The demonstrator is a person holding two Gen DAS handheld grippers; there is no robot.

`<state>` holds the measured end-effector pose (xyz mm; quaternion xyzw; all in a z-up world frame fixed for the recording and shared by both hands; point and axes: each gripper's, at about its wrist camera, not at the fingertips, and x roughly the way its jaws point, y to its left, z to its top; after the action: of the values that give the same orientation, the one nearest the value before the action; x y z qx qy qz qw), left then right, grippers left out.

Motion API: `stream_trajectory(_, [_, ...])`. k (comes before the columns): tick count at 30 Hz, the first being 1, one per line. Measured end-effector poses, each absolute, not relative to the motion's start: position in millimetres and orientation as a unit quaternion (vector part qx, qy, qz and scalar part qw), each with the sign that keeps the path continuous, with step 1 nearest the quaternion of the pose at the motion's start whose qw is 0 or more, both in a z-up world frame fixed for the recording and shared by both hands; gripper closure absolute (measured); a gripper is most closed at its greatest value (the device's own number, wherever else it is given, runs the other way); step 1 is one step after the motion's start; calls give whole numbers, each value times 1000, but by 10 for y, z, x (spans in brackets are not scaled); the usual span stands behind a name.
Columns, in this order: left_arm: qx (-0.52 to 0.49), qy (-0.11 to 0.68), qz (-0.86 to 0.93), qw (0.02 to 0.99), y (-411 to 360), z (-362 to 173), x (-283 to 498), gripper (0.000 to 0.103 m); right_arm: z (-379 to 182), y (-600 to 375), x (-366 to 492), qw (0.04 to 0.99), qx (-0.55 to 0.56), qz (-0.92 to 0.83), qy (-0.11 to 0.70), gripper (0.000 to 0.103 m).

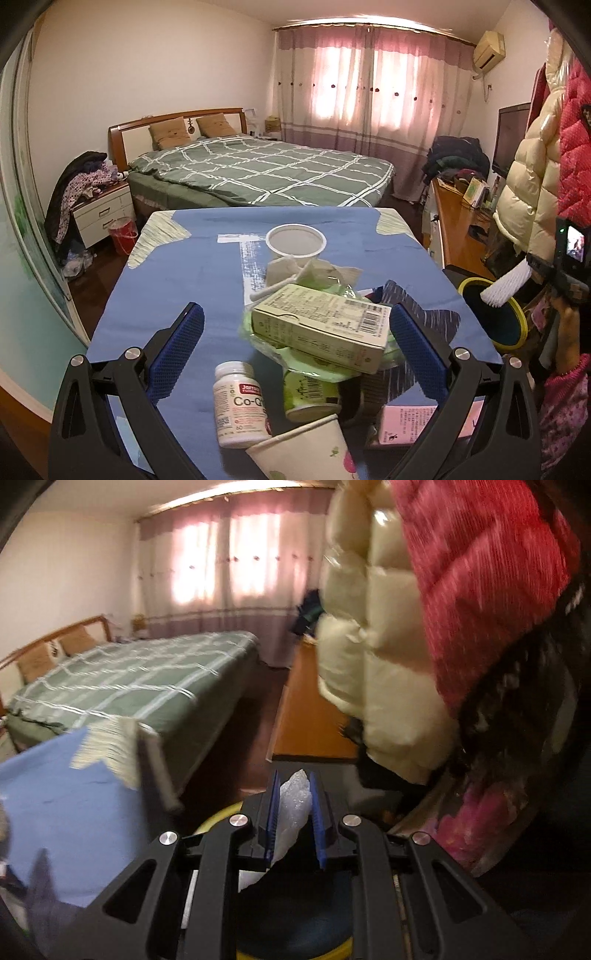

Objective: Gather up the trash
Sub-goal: 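Carry the bubble-wrap roll to the yellow-rimmed bin and open the right gripper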

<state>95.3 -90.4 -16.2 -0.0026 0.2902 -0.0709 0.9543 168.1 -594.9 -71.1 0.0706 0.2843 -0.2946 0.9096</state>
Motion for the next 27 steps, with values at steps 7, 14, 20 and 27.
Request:
stream_trajectory(7, [4, 293, -73, 953, -948, -137, 942, 4, -914, -6104, 1718, 897, 80, -308, 308, 66])
stream_trajectory(14, [6, 295, -64, 953, -905, -146, 872, 4, -750, -5811, 1397, 915, 96, -268, 284, 55])
stream_trajectory(20, [7, 309, -46, 950, -754, -236, 737, 4, -620, -5382, 1017, 935, 98, -224, 258, 50])
stream_trajectory(27, [29, 330, -82, 940, -841, -361, 880, 4, -550, -5197, 799, 942, 115, -187, 253, 49])
